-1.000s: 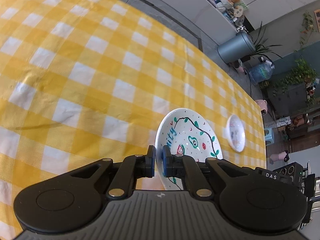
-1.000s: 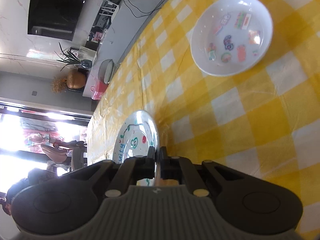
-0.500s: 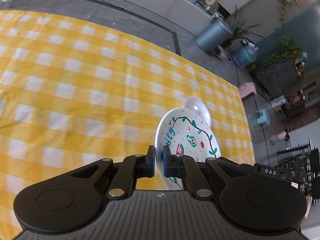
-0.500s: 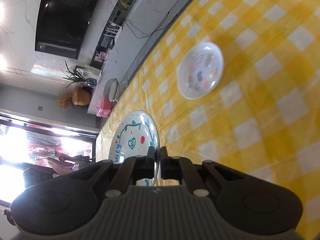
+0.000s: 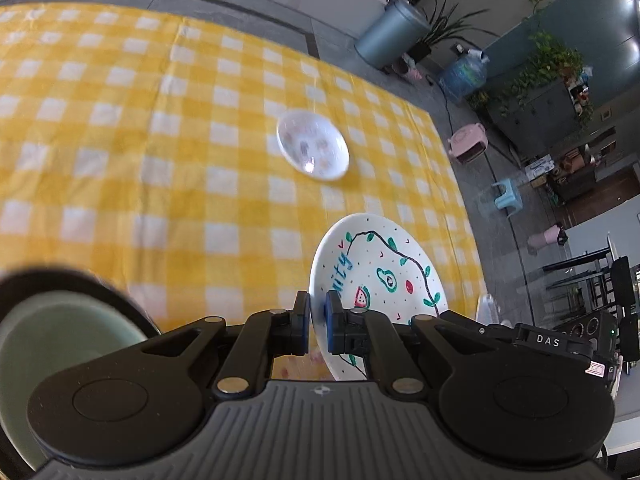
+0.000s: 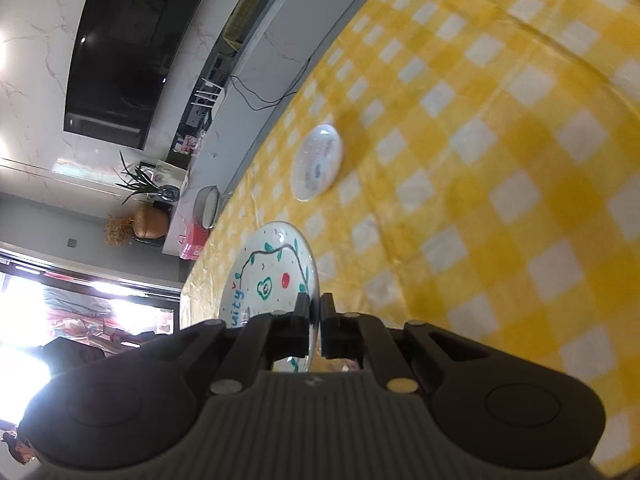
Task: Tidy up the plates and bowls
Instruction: 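Lift the 'Fruity' plate with both grippers and carry it toward the glass plate, then lower the 'Fruity' plate onto the glass plate with both grippers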
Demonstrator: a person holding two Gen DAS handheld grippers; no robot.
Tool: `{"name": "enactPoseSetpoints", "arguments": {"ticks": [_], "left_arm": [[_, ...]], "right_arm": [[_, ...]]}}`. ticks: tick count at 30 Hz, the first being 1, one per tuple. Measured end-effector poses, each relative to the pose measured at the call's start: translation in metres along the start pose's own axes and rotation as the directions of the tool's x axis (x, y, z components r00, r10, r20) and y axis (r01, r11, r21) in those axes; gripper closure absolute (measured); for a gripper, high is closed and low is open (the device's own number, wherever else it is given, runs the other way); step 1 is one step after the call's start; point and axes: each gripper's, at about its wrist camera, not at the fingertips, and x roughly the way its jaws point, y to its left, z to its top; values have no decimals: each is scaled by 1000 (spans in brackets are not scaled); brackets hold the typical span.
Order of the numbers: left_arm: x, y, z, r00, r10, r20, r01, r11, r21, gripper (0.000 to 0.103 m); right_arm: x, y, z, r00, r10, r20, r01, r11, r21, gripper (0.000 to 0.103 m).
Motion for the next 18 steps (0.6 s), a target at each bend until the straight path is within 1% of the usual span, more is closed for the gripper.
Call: {"name": "enactPoseSetpoints", "arguments": {"ticks": [4, 9, 14, 18], "left_arm": [[1, -11, -22, 1000, 7, 15, -7, 1000, -1, 95], [9, -18, -45, 998, 39, 40, -39, 999, -5, 95], [15, -9, -63, 996, 63, 58, -60, 997, -56, 94], [15, -9, -77, 991, 107, 80, -102, 993, -60, 94]], "right_arm": [[-17, -18, -14, 1000, -10, -9, 10, 1000, 21, 101], [-26, -33, -25, 999, -40, -24, 41, 999, 18, 100], [-23, -37, -32, 997, -67, -31, 67, 998, -9, 100], [-16, -36, -36, 994, -99, -55, 97, 995, -40, 100]]}}
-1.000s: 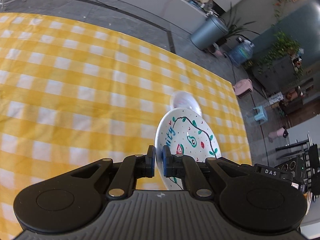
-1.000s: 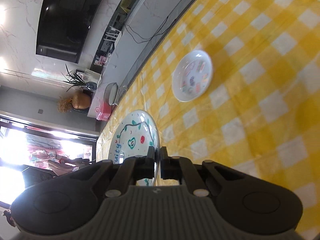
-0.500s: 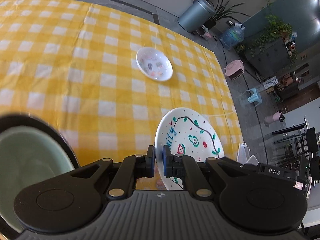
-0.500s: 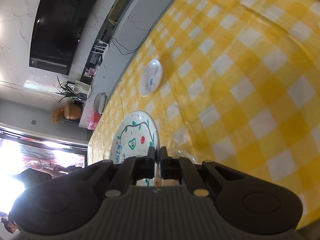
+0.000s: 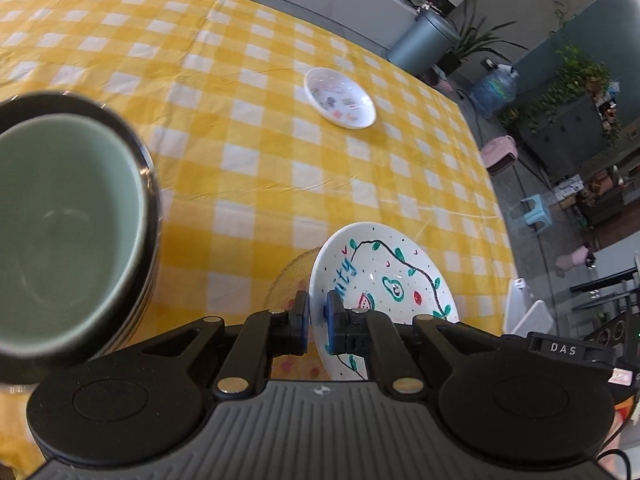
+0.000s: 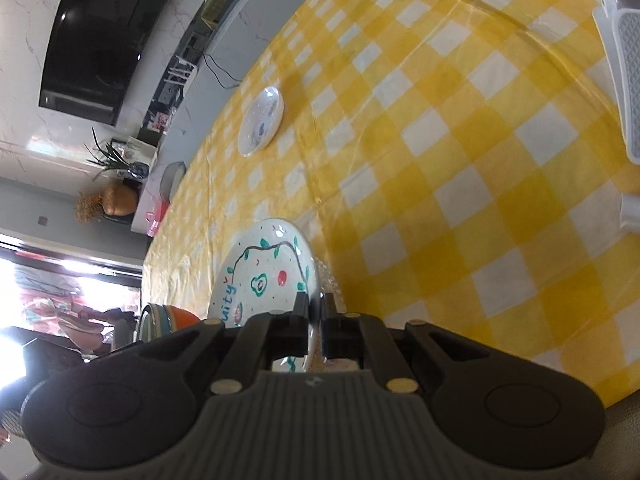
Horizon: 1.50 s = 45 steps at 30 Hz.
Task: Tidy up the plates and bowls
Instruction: 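Lower the 'Fruity' plate onto the glass plate with both grippers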
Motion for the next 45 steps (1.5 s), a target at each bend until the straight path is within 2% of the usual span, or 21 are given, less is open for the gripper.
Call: {"name": "enactPoseSetpoints", "arguments": {"ticks": [13, 28, 39, 43, 45], "left_arm": [[-1, 4, -23, 997, 64, 49, -63, 998, -12, 92], [4, -5, -32, 989, 129, 68, -132, 990, 52, 91], [7, -23, -33, 974, 222, 52, -228, 960, 162, 92], [2, -34, -35, 962, 254, 99, -271, 935, 229, 92], [-1, -35, -33, 960, 261, 106, -278, 933, 228, 92]], "right_arm": [[11, 9, -7, 996, -87, -29, 84, 993, -82, 99], [18, 24, -13, 984, -179, -7, 174, 966, -189, 97], [22, 27, -15, 979, -204, -2, 199, 958, -205, 97], [23, 29, -15, 980, -201, -1, 196, 958, -210, 98], [22, 27, -14, 980, -201, -1, 196, 958, -210, 98]]}}
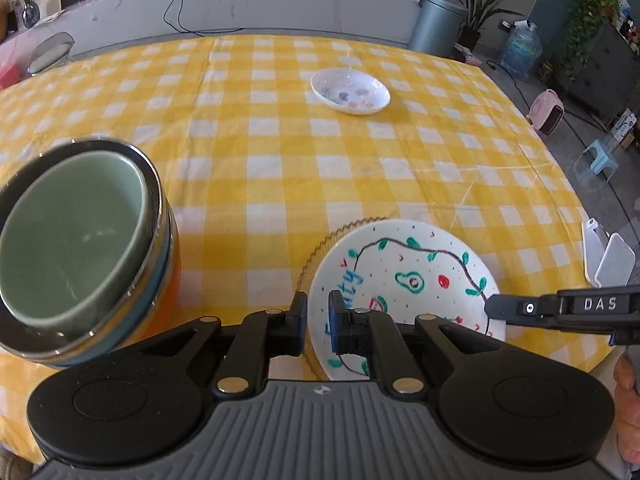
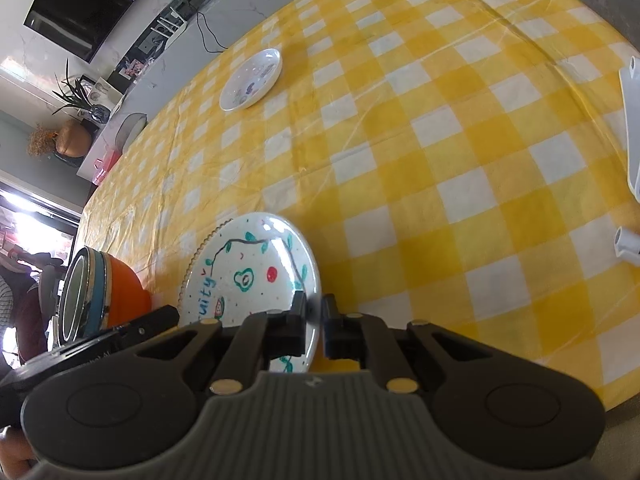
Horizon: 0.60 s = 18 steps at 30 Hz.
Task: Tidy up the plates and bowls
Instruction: 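Lower the 'Fruity' plate onto the glass plate with both grippers, then open both grippers and lift them away from the plates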
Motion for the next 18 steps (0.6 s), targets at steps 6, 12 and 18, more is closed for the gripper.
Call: {"name": "enactPoseSetpoints", "arguments": {"ticks": [6, 12, 18], "left_arm": [[4, 8, 3, 999, 25, -32, -26, 999, -20, 91], [11, 15, 1, 997, 7, -71, -10, 999, -48, 90], [17, 18, 1, 994, -42, -99, 34, 996, -86, 87]], "right_arm": [[1, 3, 0, 1000, -15, 7, 15, 999, -36, 98], [2, 5, 1, 999, -26, 25, 27, 997, -67, 97], [7, 14, -1, 999, -37, 20, 40, 992, -122, 97]]}}
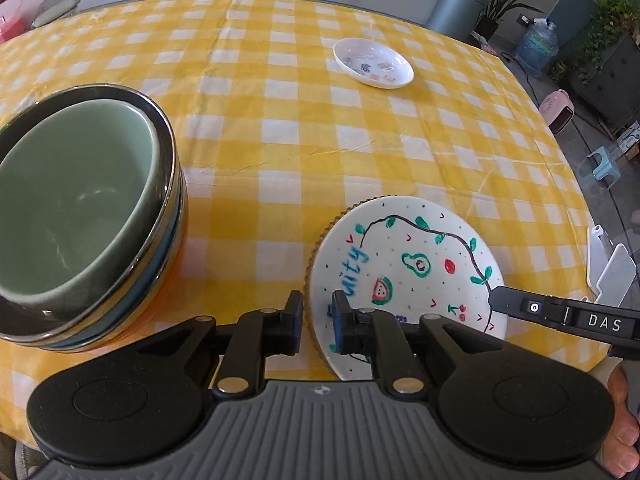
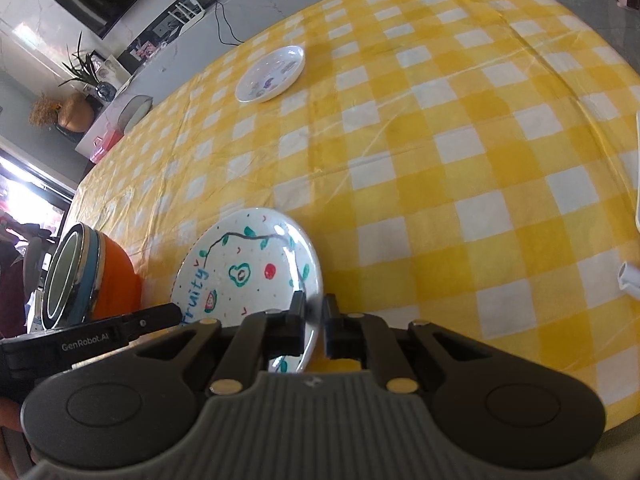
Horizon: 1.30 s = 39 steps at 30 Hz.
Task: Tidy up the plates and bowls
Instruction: 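Open both grippers and lift them away from the plates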
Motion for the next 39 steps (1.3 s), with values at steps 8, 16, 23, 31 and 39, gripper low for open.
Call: {"name": "enactPoseSetpoints", "arguments": {"ticks": [8, 16, 23, 31, 39], "left_arm": [[-11, -6, 4, 999, -9, 31, 8, 1000, 23, 87], [-23, -23, 40, 1000, 1, 25, -3, 994, 108, 87], [-20, -28, 96, 997, -70, -15, 72, 992, 109, 87], [-4, -43, 167, 997, -44, 64, 33, 985, 167, 87], [54, -53, 210, 999, 45, 24, -50, 958, 282, 84]], "right_arm": [[1, -1, 0, 1000, 16, -2, -16, 999, 30, 93], [-21, 3, 10, 998, -4, 67, 3, 1000, 23, 78], [-17, 34, 55, 995, -85, 61, 90, 992, -84, 78], [6, 56, 134, 991, -110, 78, 116, 990, -81, 75], [65, 63, 193, 980, -193, 42, 196, 976, -96, 72]]}}
